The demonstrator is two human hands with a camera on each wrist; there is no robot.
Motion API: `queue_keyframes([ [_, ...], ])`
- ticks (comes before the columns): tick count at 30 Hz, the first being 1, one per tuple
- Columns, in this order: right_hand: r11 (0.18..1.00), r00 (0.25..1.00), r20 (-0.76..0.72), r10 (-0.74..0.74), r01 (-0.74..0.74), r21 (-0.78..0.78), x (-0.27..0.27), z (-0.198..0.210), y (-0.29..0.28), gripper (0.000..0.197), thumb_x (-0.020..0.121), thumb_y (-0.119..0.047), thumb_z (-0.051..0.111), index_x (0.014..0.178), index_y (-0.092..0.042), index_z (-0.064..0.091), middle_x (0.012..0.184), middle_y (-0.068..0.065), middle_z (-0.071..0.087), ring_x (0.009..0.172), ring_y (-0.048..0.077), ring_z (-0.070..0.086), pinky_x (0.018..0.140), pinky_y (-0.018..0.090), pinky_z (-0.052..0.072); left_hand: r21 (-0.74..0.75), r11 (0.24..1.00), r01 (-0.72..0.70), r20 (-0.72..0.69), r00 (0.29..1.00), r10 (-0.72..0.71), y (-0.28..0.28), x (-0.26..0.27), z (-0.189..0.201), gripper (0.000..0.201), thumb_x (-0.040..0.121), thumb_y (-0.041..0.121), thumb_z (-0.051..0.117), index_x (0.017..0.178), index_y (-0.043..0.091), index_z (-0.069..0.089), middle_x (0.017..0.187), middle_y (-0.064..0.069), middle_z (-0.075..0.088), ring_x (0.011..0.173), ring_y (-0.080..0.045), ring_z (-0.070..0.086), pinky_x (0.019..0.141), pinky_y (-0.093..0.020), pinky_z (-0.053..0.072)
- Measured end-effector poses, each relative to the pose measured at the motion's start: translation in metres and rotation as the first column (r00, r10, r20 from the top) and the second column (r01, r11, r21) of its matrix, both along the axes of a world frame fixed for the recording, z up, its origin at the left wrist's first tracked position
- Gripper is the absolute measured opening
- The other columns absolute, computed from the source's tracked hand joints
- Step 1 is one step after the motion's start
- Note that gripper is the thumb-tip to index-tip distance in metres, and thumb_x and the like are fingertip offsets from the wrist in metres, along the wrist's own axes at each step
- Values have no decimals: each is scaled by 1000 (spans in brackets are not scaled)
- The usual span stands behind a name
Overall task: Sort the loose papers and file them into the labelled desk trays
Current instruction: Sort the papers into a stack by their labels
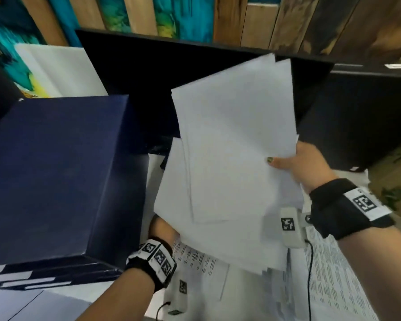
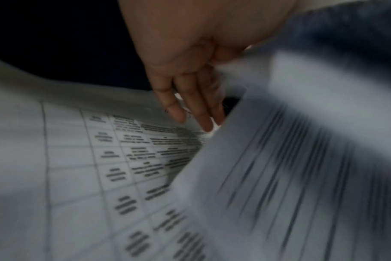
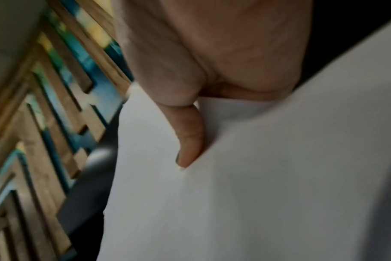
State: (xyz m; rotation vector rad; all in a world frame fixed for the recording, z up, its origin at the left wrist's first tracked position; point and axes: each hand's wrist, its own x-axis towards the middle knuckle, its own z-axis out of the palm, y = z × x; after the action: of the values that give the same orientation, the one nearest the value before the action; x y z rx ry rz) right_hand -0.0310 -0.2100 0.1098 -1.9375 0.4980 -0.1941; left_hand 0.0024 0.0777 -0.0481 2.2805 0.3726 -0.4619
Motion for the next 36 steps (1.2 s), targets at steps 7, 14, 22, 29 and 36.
queue_keyframes([
  [7,999,957,-290,22,-12,38,-14,-101,12,37,77,-5,74,111,2,63,110,17,66,103,31,61,95,42,47,-618,741,-263,-137,964,228,-2,-11,11,49,95,50,39,119,13,62,117,-6,65,111,-27,59,104,-39,42],
  [14,969,883,-467,43,-152,-196,-16,-145,21,51,82,-7,69,128,-5,48,112,14,63,101,29,60,86,30,47,93,981,171,-4,985,-172,20,-18,-14,40,84,17,62,124,17,52,123,-1,54,110,-19,52,95,-29,44],
  [22,725,771,-633,-69,-397,-563,-19,-130,21,35,97,-13,44,130,-1,44,124,12,58,113,23,58,91,27,46,151,920,362,-8,931,-365,2,-32,-20,40,91,16,54,131,16,48,133,-3,43,120,-18,48,105,-29,39],
  [29,910,782,-617,93,-319,-266,-28,-129,16,30,92,-16,54,113,5,59,115,17,61,94,24,57,80,31,47,-71,959,275,-87,956,-281,-10,-27,-26,17,85,23,59,71,28,49,88,-2,50,77,-20,52,81,-32,49],
  [36,886,784,-619,44,-316,-338,-38,-128,13,36,92,-24,55,121,-3,56,118,12,61,106,26,58,80,23,40,-404,913,55,-223,962,-157,-14,-34,-22,46,88,5,58,131,14,48,94,-5,56,79,-20,57,65,-29,51],
])
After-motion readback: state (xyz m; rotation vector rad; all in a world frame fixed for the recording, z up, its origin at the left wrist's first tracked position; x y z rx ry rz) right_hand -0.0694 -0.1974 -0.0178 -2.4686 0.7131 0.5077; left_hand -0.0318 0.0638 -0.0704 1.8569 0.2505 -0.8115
